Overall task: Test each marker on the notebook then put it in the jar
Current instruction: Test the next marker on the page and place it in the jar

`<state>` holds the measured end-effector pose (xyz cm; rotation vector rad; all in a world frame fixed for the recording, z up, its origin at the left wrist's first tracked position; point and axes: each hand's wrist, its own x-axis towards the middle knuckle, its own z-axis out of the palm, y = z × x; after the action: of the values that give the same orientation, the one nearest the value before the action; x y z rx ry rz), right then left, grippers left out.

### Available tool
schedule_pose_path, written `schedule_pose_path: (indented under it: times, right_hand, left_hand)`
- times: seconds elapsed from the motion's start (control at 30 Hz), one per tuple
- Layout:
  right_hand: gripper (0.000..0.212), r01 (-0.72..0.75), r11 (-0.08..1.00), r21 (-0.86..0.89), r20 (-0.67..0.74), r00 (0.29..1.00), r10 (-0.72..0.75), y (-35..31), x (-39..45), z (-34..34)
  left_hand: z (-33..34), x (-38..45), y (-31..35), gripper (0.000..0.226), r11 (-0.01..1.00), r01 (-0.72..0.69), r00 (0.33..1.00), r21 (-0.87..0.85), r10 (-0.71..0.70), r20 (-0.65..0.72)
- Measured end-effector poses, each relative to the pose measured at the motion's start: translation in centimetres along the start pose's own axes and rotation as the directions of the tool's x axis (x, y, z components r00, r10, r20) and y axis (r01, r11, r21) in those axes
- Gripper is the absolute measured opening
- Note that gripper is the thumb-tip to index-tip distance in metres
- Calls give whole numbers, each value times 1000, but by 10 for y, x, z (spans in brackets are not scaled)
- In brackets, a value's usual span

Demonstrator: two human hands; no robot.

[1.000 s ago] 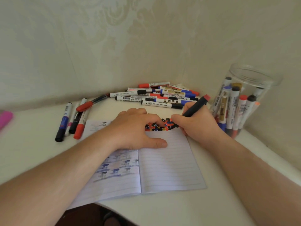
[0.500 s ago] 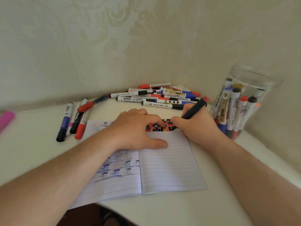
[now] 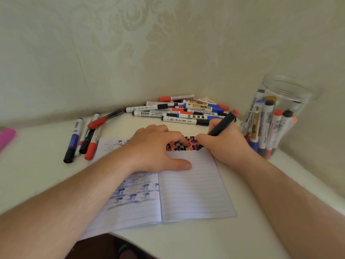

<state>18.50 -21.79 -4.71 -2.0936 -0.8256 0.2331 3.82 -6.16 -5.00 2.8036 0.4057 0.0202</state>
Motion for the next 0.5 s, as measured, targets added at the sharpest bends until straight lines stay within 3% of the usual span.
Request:
schedule_pose_path:
  times: [0.27, 0.37, 0.43, 0.5]
  right_hand:
    - [28, -17, 999, -30, 6, 1000, 17, -1, 1, 0]
    - [28, -19, 1000, -18, 13, 1000, 20, -3, 0, -1]
    - [29, 33, 998, 62, -45, 999, -30, -5, -2, -2]
    - [24, 119, 958, 259, -59, 992, -108, -6, -5, -3]
  left_hand:
    - [0, -1, -1, 66, 1000, -9, 1000, 20, 9, 4]
    - [4, -4, -1, 52, 999, -42, 997, 35, 44, -57]
    - [6, -5, -3, 44, 997, -62, 988, -52, 54, -147]
    - [8, -6, -5, 44, 984, -85, 978, -155, 52, -202]
